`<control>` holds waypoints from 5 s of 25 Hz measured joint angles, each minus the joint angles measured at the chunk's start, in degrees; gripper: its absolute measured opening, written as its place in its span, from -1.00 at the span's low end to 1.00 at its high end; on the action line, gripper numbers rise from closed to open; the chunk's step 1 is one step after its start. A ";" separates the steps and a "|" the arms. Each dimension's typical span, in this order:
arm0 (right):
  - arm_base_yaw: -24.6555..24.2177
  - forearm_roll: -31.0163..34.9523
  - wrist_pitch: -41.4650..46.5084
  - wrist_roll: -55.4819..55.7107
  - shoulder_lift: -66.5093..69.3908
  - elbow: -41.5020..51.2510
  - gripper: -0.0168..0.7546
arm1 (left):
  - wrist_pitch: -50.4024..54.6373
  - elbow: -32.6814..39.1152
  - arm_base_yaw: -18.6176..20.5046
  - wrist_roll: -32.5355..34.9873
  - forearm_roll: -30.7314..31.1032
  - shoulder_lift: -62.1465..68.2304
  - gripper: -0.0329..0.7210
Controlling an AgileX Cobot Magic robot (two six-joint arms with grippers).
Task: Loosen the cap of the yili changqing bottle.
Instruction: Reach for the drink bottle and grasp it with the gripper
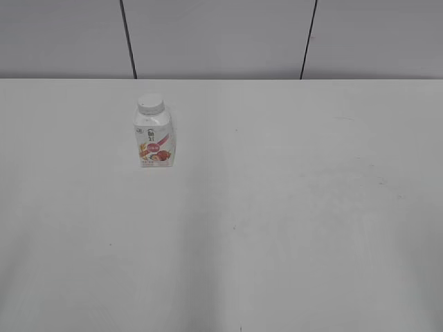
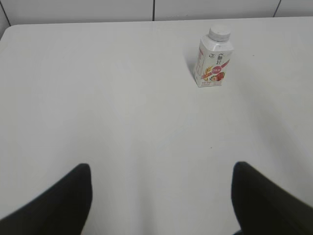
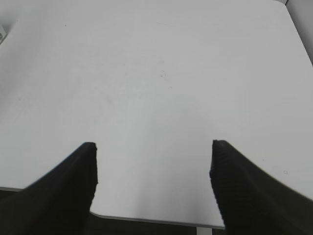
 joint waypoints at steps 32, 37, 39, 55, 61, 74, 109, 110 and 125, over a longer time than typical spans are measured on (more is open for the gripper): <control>0.00 0.00 -0.05 0.00 0.00 0.00 0.52 | -0.18 -0.57 0.00 0.00 0.05 0.00 0.51; 0.00 0.00 -0.05 0.00 0.00 0.00 0.52 | -4.05 -4.60 0.00 0.00 0.05 4.02 0.51; 0.00 0.00 -0.05 0.00 0.00 0.00 0.52 | -8.08 -5.08 0.00 0.00 0.17 6.39 0.51; 0.00 0.00 -0.05 0.00 0.00 0.00 0.52 | -51.13 1.46 -4.38 0.00 4.80 31.04 0.51; 0.00 0.00 -0.05 0.00 0.00 0.00 0.52 | -69.94 8.24 -4.42 0.00 8.98 42.05 0.51; 0.00 0.06 -0.05 0.00 0.00 0.00 0.52 | -100.04 9.46 -4.42 -9.91 22.38 74.51 0.51; 0.00 0.09 -0.05 0.00 0.00 0.00 0.52 | -125.27 -17.23 7.44 -24.40 70.94 116.57 0.73; 0.00 0.09 -0.05 0.00 0.00 0.00 0.52 | -125.21 -19.05 7.44 -26.03 72.17 117.83 0.73; 0.00 0.09 -0.05 0.00 0.00 0.00 0.52 | -122.98 -39.66 7.99 -39.23 89.89 131.44 0.70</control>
